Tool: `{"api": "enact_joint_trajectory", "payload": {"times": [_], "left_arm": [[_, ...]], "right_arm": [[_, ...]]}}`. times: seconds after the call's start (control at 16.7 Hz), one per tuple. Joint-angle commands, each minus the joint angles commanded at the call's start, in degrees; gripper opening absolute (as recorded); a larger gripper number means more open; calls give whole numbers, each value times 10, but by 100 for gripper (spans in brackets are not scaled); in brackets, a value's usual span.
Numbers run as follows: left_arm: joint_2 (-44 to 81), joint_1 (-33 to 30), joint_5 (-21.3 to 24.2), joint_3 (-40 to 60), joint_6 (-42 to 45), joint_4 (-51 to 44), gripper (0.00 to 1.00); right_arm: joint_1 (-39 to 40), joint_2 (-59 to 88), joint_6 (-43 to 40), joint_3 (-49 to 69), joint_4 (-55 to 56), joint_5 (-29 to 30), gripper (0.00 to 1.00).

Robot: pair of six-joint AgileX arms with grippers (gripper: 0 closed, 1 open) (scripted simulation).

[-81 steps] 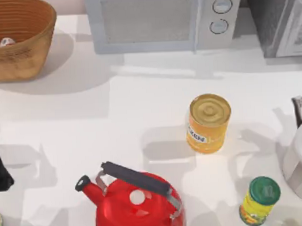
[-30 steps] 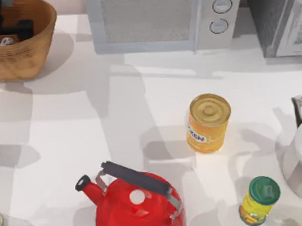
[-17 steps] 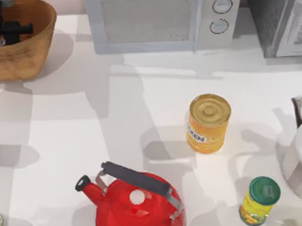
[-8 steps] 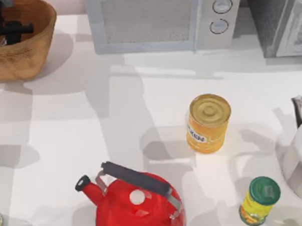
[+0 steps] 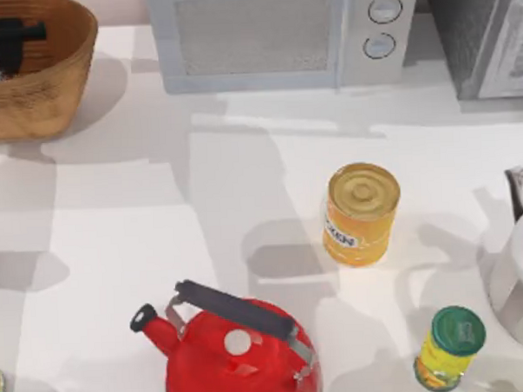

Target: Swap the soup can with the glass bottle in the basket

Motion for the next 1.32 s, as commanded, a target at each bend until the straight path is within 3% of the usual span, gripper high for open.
{"api": "enact_joint_trajectory", "payload": {"times": [0.36,1.02,1.32], "left_arm": [[-289,-7,-11,-267,-12,108,0],[-1051,-41,-32,-953,-28,392,0],[-1304,-49,-42,-1195,-38,499,0]], "right_arm": [[0,0,0,0,0,0,100],[0,0,0,0,0,0,100],[0,0,0,0,0,0,100]]}}
